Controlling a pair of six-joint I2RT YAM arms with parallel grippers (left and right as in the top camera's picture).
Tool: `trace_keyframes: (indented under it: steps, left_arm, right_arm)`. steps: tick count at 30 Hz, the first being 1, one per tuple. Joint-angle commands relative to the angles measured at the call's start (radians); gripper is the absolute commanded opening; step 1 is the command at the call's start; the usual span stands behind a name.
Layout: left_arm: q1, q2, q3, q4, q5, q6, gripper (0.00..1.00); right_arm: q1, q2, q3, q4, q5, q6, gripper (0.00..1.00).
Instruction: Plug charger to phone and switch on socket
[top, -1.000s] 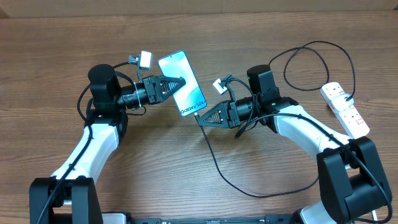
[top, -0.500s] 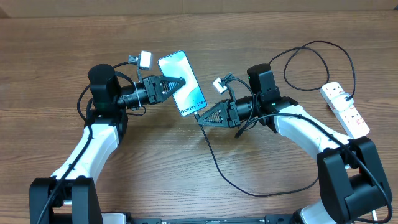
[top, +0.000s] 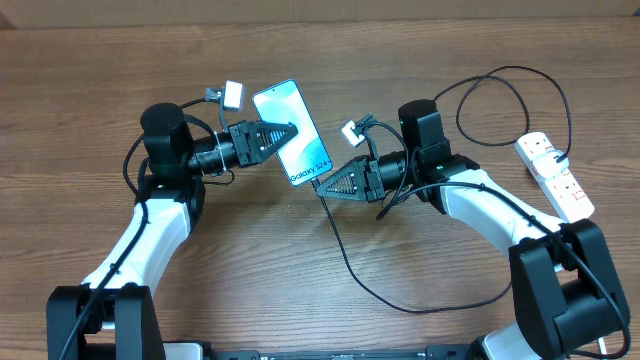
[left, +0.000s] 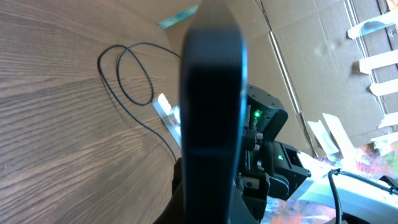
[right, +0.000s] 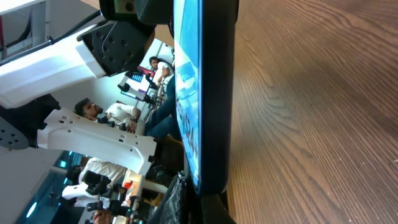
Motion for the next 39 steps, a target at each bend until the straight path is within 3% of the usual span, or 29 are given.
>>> trace_keyframes:
  steps: [1,8,11,18,22,24,28,39]
  left_arm:
    - [-0.028,-0.006,0.010,0.003,0.054,0.060,0.04]
    - [-0.059,-0.006,0.010,0.003,0.051,0.089,0.04]
    - [-0.053,-0.006,0.010,0.003,0.039,0.090,0.04]
    - [-0.015,-0.006,0.010,0.002,-0.056,0.091,0.04]
    - [0.007,-0.006,0.010,-0.051,-0.108,0.145,0.04]
    - [0.018,-0.006,0.010,-0.129,-0.161,0.151,0.04]
    - [0.019,-0.006,0.010,-0.311,-0.266,0.154,0.04]
    - [0.011,-0.006,0.010,-0.341,-0.278,0.158,0.04]
  right_arm:
    - [0.003,-0.023,0.017,0.060,0.003,0.057,0.04]
    - [0.003,-0.023,0.017,0.073,-0.005,0.056,0.04]
    - [0.003,-0.023,0.017,0.010,-0.008,0.056,0.16]
    - [0.003,-0.023,0.016,-0.083,-0.007,0.027,0.23]
    - [0.003,-0.023,0.016,-0.120,0.023,-0.030,0.31]
    - [0.003,-0.023,0.016,-0.148,0.097,-0.053,0.36]
    - [0.030,-0.023,0.016,-0.244,0.439,-0.191,0.37]
    - [0.216,-0.023,0.016,-0.244,0.818,-0.186,0.32]
